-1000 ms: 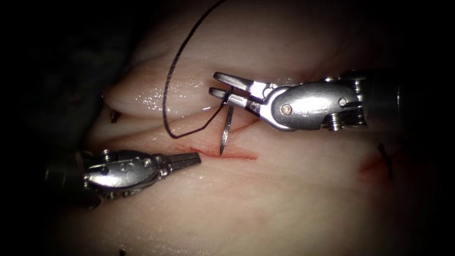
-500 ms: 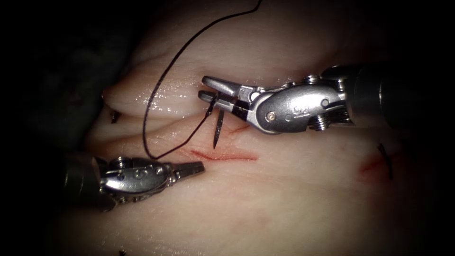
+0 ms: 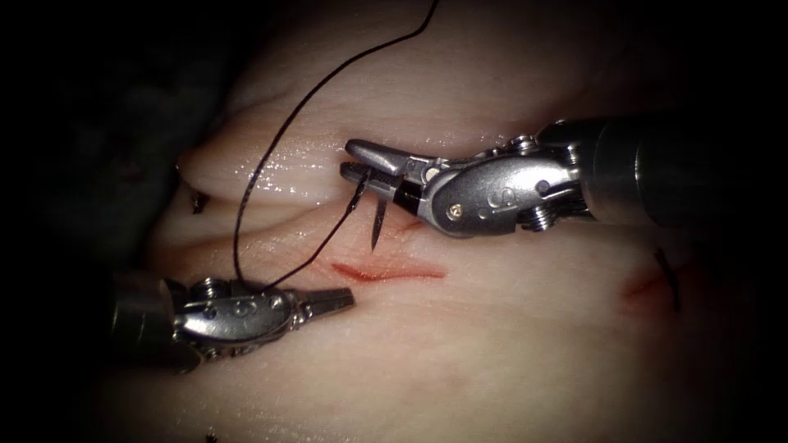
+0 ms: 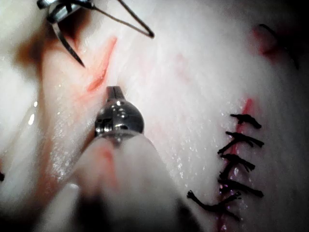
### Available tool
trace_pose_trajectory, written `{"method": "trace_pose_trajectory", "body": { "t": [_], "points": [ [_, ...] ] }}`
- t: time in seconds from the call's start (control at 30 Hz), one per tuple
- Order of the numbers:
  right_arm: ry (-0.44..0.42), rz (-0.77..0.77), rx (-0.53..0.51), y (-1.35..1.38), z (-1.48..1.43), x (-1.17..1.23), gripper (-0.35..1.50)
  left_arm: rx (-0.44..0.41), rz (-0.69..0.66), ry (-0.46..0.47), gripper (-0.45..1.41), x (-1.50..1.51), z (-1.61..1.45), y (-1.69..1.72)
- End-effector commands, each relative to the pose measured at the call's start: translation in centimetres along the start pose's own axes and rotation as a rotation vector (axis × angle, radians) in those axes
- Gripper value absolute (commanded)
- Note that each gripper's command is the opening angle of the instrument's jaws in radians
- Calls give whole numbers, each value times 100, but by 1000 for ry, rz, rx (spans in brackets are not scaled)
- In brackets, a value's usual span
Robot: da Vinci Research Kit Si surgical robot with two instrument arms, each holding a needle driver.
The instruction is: Wound Closure
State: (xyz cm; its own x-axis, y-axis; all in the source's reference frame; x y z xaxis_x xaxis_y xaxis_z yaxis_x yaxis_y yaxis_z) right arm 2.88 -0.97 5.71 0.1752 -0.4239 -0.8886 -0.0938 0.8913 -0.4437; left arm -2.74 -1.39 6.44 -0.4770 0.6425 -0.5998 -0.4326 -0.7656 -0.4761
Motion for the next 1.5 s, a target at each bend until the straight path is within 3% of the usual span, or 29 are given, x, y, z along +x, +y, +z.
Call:
{"method": "trace_pose_trajectory", "body": {
  "t": [0.03,0.47,0.63,0.77,1.13,1.5],
  "points": [
    [0,-3,0,-6,8,-4,-35,-1,-1,0,-20,-4,6,4],
    [5,-77,-34,-26,17,-4,-35,-12,-10,-4,-18,-1,2,5],
    [23,-158,-54,-51,20,-4,-35,-18,-13,22,-16,2,-6,3],
    [18,-203,-105,-91,24,-9,-35,-23,-20,53,-16,1,-19,-1],
    [-33,-181,-131,-123,6,-29,-35,-6,-18,61,-20,-9,-32,-6],
    [-26,15,-183,-84,-5,-23,-35,16,-30,62,-20,2,-13,0]
  ]
}}
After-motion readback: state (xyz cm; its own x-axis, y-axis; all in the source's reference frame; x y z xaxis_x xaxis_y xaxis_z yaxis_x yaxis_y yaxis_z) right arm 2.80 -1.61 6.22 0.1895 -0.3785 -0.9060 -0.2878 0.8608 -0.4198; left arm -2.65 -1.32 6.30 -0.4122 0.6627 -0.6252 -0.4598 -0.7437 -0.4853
